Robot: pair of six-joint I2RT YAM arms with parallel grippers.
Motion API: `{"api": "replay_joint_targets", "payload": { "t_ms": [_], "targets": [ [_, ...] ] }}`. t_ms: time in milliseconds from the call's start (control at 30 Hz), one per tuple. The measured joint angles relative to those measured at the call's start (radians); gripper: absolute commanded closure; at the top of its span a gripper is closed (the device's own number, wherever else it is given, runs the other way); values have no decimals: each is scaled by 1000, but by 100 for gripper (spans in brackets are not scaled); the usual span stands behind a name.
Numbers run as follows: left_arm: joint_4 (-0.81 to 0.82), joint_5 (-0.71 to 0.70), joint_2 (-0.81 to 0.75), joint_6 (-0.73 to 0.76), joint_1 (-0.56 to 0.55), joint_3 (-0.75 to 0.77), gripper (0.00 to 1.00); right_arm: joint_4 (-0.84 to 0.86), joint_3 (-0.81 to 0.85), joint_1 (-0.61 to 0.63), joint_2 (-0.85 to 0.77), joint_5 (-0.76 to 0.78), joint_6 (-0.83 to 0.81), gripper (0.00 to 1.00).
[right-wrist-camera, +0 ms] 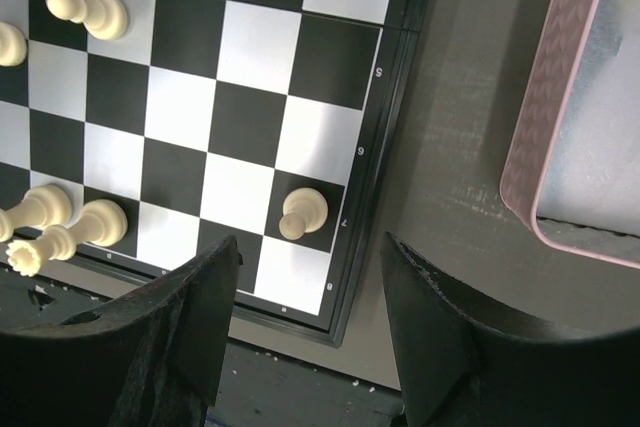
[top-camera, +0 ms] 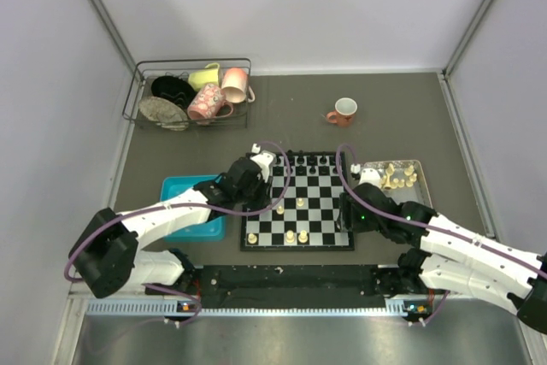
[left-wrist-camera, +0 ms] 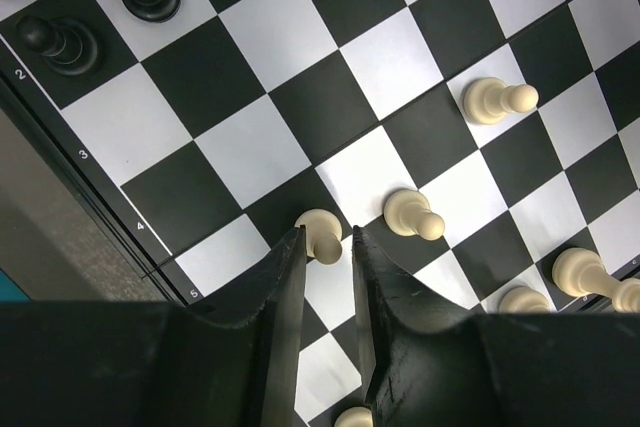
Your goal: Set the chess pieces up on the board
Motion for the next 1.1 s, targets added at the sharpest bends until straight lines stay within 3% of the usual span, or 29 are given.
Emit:
{"api": "replay_joint_targets", "payload": {
  "t_ms": [200,467,767,900,967,1100],
  "targets": [
    [-7,-4,2,4,0,8,75,-2,-11,0,-6,-2,6,41],
    [-31,-6,-8,9,-2,19,90,-2,-11,0,-13,-2,6,41],
    [-108,-8,-86,-6,-6,19,92,-3,-10,0,-13,-2,6,41],
    [-138,-8,-127,-17,-7,19,85,-3,-10,0,-14,-3,6,41],
    [-139,-7,-140,-24,-8,19,73,-3,-10,0,-18,-3,7,41],
    [-139,-3,-140,-33,-11,19,62,-2,-10,0,-24,-3,6,41]
  ]
}}
